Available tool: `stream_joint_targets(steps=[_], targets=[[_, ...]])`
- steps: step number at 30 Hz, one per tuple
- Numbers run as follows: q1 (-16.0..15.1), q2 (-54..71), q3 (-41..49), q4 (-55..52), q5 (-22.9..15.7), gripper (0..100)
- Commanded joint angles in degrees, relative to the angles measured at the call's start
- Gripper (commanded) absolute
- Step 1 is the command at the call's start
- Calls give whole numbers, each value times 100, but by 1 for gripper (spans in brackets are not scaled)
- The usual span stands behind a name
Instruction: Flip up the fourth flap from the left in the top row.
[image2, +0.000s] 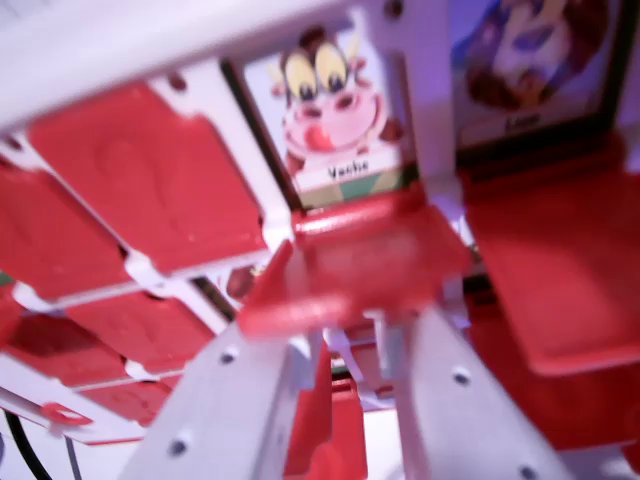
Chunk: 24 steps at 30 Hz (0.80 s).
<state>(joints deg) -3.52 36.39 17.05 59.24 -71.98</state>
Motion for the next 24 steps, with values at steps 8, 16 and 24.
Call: stream_joint_targets(steps=[8,16,24], targets=[[88,149,-844,-519,35,2],[97,167,-844,-659,62,2],[70,404,-809,-378,-18,2]])
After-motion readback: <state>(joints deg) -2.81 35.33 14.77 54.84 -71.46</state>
